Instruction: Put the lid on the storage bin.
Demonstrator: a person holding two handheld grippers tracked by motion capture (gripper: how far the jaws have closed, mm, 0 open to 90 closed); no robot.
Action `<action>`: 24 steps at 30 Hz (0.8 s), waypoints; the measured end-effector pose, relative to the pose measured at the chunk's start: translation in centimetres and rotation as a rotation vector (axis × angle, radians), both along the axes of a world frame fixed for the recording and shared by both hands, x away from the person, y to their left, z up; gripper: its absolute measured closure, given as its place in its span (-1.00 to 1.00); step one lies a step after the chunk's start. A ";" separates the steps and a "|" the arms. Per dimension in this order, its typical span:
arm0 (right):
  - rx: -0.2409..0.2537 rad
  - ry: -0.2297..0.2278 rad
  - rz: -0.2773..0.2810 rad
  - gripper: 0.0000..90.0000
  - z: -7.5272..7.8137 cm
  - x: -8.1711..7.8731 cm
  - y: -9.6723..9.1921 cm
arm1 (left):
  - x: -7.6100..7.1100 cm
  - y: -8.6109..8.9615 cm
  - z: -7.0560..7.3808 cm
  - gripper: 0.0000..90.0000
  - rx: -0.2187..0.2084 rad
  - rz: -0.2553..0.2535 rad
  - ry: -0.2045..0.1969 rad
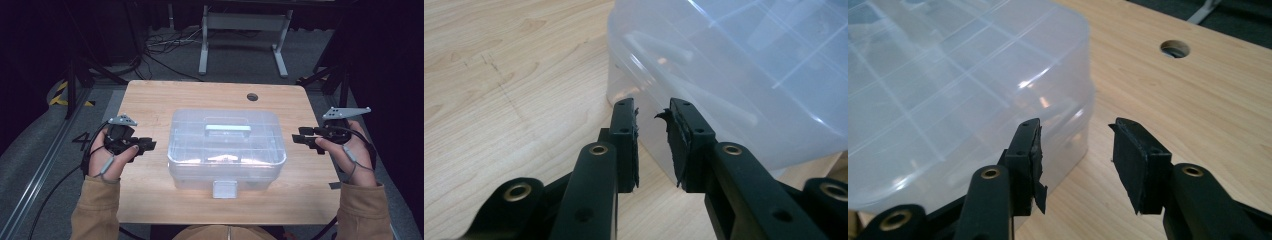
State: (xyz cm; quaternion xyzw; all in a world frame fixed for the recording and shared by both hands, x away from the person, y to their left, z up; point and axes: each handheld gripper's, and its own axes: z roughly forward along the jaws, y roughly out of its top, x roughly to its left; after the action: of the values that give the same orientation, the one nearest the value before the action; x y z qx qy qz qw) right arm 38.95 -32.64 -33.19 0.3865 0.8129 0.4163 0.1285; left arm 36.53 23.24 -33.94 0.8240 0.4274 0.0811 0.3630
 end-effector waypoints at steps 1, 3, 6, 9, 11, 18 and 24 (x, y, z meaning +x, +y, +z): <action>0.003 -0.004 -0.014 0.18 -0.1 0.1 -0.2 | 0.1 0.0 -0.1 0.63 0.001 0.005 -0.002; -0.002 -0.024 -0.041 0.16 -0.3 0.5 -0.8 | 0.2 0.1 -0.2 0.62 0.001 0.007 -0.006; -0.037 -0.042 -0.056 0.14 -0.6 0.8 -1.5 | 0.4 0.2 -0.4 0.61 -0.004 0.013 -0.010; -0.066 -0.055 -0.073 0.12 -1.0 1.3 -2.3 | 0.7 0.2 -0.8 0.56 0.006 0.011 -0.025; -0.069 -0.073 -0.073 0.06 -1.4 1.8 -2.9 | 0.9 0.4 -1.1 0.55 0.007 0.010 -0.038; -0.062 -0.085 -0.117 -0.03 -3.0 2.9 -4.0 | 1.6 0.8 -2.1 0.47 0.003 0.027 -0.069; -0.069 -0.065 -0.142 -0.13 -4.7 3.9 -4.7 | 2.2 1.2 -2.9 0.41 0.006 0.044 -0.073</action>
State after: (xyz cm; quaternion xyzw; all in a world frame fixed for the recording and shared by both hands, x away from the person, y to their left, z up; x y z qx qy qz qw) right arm 42.83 -37.38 -37.86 0.4245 0.7928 0.3903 0.1972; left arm 38.73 24.43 -36.89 0.8122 0.4316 0.1201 0.3738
